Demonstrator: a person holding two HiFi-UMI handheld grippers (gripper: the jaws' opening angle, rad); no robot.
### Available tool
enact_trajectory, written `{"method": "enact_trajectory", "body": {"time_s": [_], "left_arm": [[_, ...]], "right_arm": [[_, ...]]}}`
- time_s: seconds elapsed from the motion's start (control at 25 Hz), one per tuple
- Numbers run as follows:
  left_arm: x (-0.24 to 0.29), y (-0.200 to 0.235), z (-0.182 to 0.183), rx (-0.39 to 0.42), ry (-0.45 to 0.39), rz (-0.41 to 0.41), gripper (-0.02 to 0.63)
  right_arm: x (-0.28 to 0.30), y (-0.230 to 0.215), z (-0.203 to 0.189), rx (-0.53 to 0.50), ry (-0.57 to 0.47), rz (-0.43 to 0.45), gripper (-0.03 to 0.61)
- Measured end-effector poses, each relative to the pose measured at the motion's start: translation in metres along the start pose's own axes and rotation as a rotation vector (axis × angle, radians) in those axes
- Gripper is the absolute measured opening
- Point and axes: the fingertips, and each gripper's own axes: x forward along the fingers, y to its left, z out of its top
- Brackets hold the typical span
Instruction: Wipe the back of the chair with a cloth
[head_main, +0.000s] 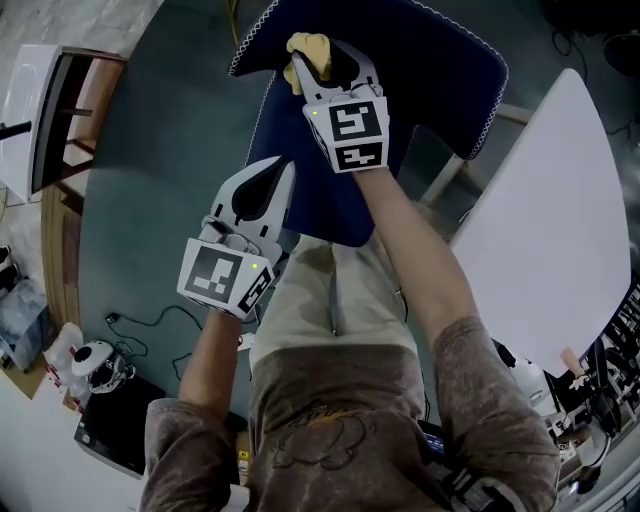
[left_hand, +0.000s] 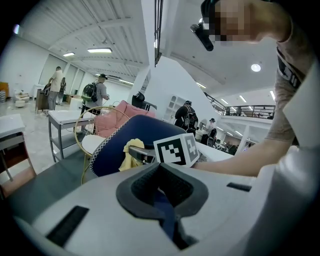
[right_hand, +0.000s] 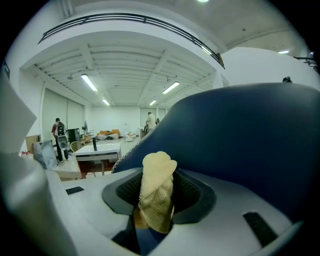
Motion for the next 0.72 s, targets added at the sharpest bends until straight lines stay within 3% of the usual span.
{"method": "enact_trajectory", "body": {"time_s": [0.28,0.72], "left_arm": [[0.014,-0.015,0.000,0.015,0.003,-0.037,0.009],[0.026,-0.042,-0.006,0.028,0.018,-0.095,0.009]], "right_arm": [[-0.032,-0.038,-0.024,-0.007,0.034,-0.072,0.169],[-0.119,-0.115,-0.065,0.090,0.116,-0.318,0.169]]}}
